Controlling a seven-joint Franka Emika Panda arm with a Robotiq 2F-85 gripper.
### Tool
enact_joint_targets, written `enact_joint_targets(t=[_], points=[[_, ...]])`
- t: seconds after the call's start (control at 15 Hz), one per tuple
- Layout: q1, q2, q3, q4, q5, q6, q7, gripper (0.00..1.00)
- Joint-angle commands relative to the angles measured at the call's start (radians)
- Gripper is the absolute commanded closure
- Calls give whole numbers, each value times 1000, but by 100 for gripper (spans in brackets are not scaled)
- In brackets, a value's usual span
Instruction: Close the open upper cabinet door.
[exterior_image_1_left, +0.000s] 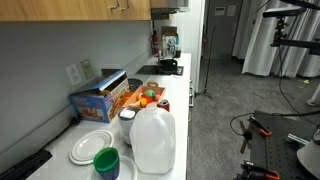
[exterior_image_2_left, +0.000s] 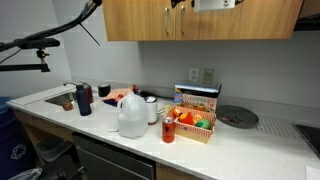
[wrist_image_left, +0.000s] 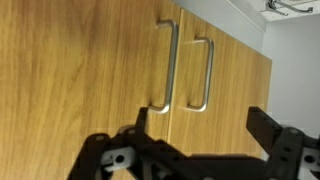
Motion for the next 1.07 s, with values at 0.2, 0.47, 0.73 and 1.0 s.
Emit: enact_joint_targets(t=[0.2, 0.47, 0.73, 1.0], points=[[-2, -59, 6, -22, -17, -3, 81, 0], [2, -84, 7, -56, -20, 3, 97, 0], [2, -85, 6, -60, -22, 4, 94, 0], [5, -91, 7, -85, -27, 10, 93, 0]])
